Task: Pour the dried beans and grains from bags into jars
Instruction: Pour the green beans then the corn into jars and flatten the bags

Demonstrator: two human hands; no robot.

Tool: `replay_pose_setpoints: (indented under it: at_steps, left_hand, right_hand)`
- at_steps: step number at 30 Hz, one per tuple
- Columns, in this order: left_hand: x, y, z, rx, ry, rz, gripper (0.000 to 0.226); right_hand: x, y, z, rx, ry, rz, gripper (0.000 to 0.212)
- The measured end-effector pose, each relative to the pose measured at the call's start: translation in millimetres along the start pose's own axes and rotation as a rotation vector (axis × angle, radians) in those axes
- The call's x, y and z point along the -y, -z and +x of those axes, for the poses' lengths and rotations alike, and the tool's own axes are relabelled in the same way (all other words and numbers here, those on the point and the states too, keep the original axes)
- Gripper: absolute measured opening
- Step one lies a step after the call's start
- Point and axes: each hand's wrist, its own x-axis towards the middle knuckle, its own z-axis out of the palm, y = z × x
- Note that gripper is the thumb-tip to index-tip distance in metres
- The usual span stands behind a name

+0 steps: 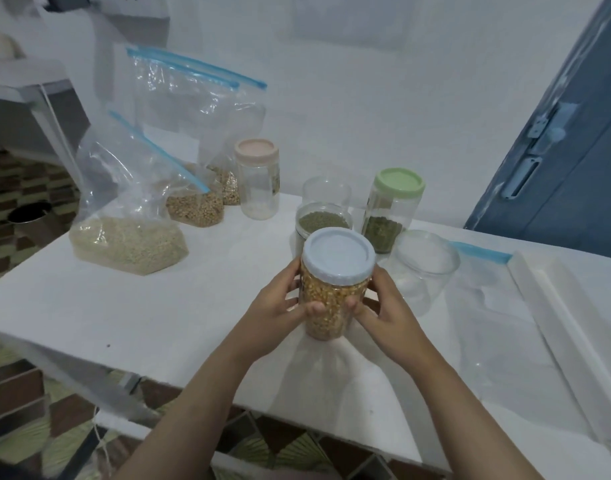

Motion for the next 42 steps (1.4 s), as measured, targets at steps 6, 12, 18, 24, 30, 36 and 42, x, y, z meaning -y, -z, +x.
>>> replay_pose_setpoints:
  at_steps: [6,12,18,24,30,36,42]
  left_hand:
    - [1,35,7,0.089,-0.015,0.036,0.081]
    - [2,92,18,0.133,-0.016,0.051,0.081]
    - [20,154,41,0.167,0.007,0.028,0.083]
    - [24,196,79,0.201,-0.015,0.007,0.079]
    - [31,226,113,0.231,0.003,0.031,0.092]
    - [23,234,118,0.212,-0.007,0.032,0.069]
    - [-10,236,139,-0.039,-0.024,0.034,0.057]
  right_hand:
    - [17,-27,7,-0.072,0.026,0.079,0.070]
    - [29,-81,29,-0.139,0.026,0.080,0.076]
    - [30,-132,73,-0.198,0.040,0.053,0.078]
    - [30,-152,130,-0.212,0.022,0.001,0.076]
    - [28,-165,173,-0.227,0.009,-0.017,0.066]
    - [24,-171,185,-0.245,-0.020,-0.056,0.081]
    - [58,-146,205,-0.499,-0.088,0.062,0.061]
